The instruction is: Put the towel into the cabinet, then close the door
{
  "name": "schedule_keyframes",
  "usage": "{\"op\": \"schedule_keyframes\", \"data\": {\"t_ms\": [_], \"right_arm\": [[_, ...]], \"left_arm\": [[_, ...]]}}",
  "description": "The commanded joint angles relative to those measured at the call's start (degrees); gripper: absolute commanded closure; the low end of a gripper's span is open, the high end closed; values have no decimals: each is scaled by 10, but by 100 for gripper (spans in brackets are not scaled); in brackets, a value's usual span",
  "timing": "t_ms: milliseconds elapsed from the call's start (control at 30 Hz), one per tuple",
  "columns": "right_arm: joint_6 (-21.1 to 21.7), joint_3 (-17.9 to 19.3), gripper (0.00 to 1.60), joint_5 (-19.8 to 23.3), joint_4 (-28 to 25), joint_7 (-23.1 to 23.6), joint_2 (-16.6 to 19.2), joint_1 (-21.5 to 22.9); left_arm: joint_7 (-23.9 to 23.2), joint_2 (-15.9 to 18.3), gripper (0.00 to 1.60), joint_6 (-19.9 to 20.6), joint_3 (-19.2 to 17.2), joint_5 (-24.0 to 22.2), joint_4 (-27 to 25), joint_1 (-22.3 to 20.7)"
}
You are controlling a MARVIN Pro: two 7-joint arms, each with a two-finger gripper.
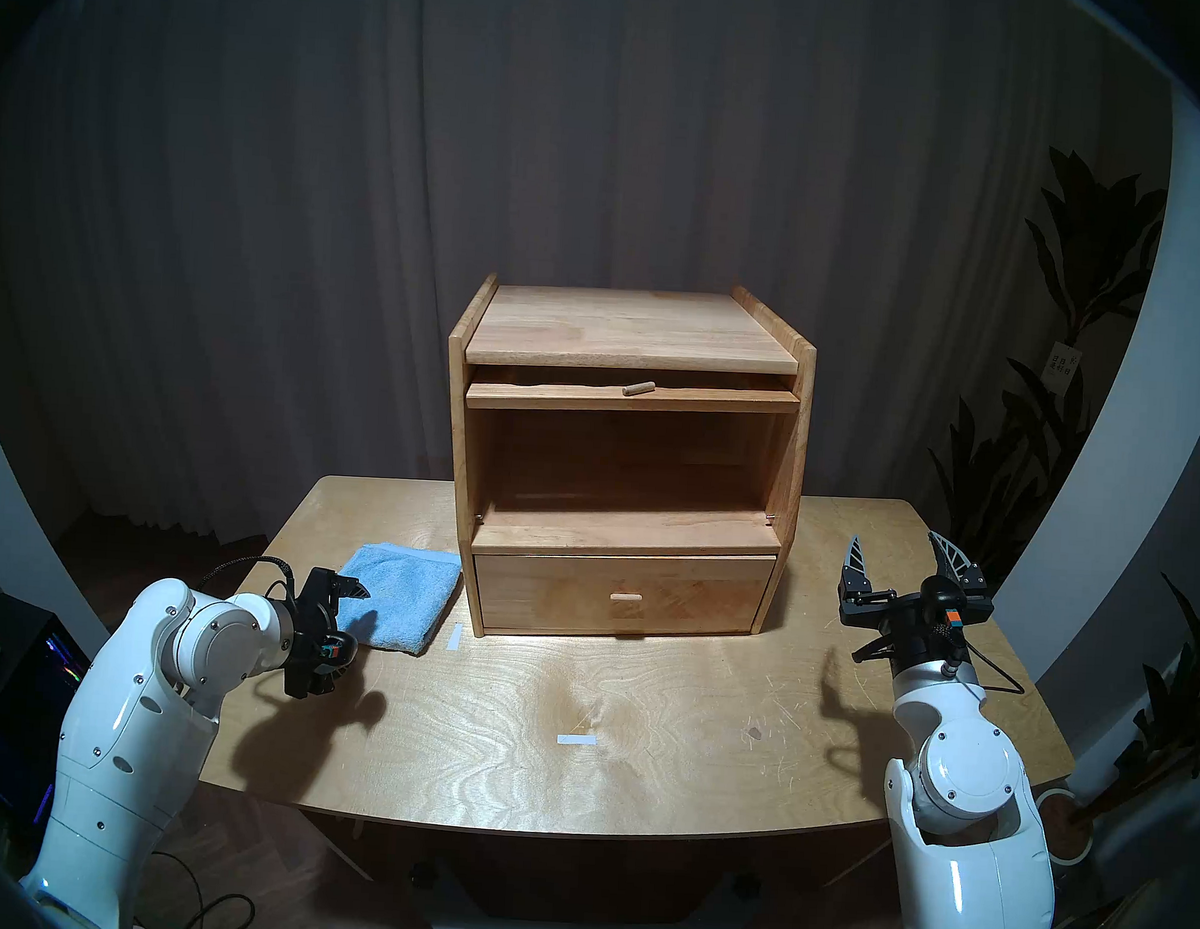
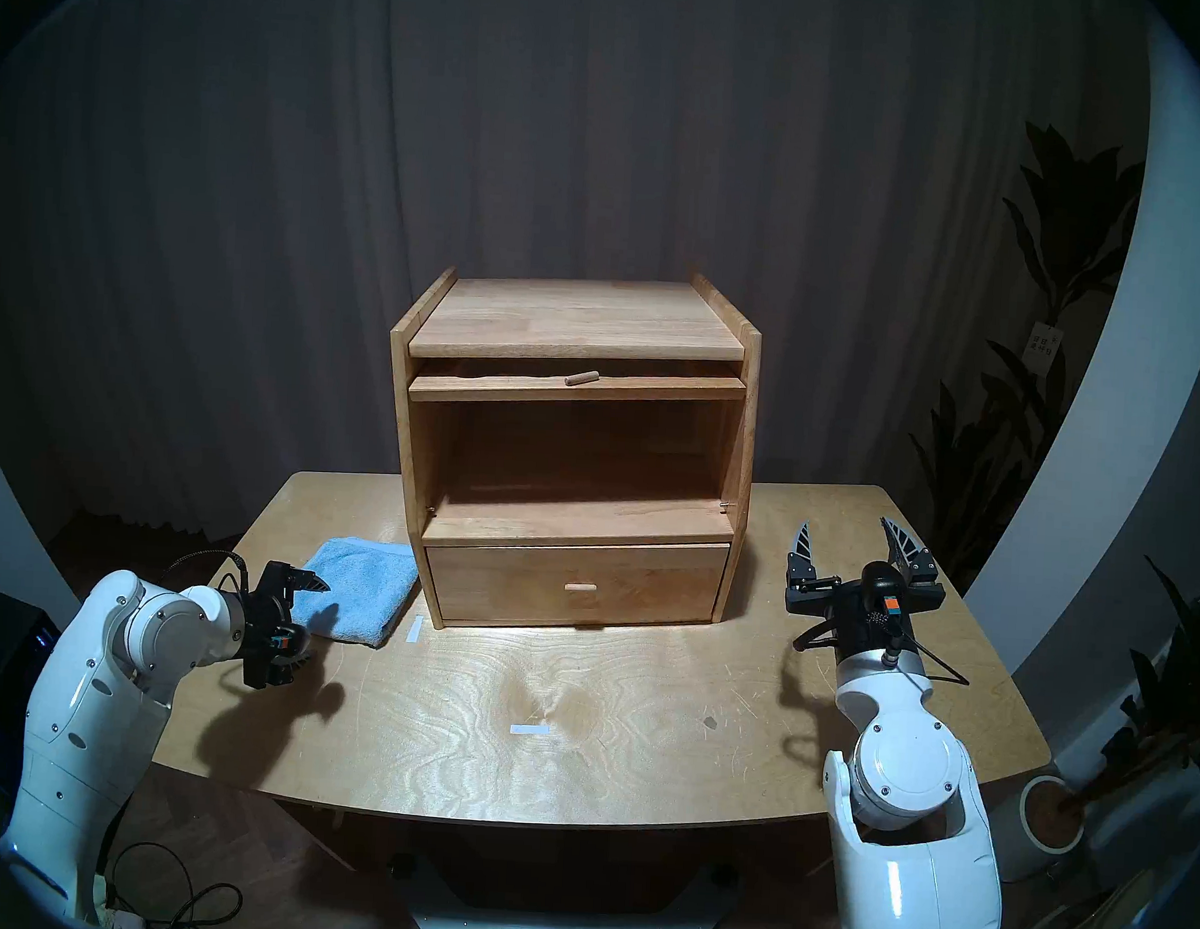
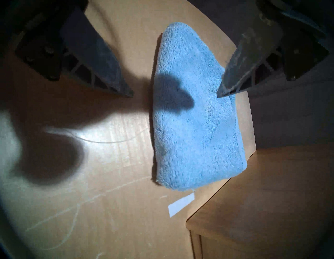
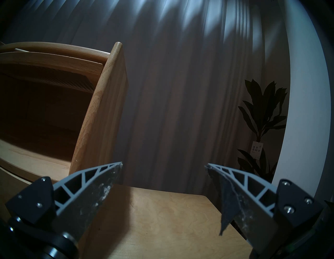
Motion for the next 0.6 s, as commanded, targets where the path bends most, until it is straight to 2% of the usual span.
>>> {"op": "schedule_keyframes", "data": {"t_ms": [0, 200, 267, 333, 367, 400, 500, 567], "right_arm": [[-2, -1, 0, 0, -16, -2, -2, 0], [-2, -1, 0, 0, -17, -1, -3, 0], [-2, -1, 0, 0, -17, -1, -3, 0], [-2, -1, 0, 0, -17, -1, -3, 0], [-2, -1, 0, 0, -17, -1, -3, 0], [-2, -1, 0, 0, -17, -1, -3, 0], [-1, -1, 0, 0, -17, -1, -3, 0], [-1, -1, 0, 0, -17, -1, -3, 0]], "left_arm": [[19, 1, 0, 6, 36, 42, 49, -61], [53, 5, 0, 11, 59, 91, 73, -65], [56, 0, 0, 10, 60, 85, 83, -67], [30, -1, 0, 5, 64, 66, 89, -74], [22, -1, 95, 4, 63, 57, 90, -75], [20, 0, 160, 3, 65, 58, 89, -76], [11, 3, 160, -10, 56, 31, 92, -74], [34, 4, 160, -21, 43, 18, 87, -59]]}}
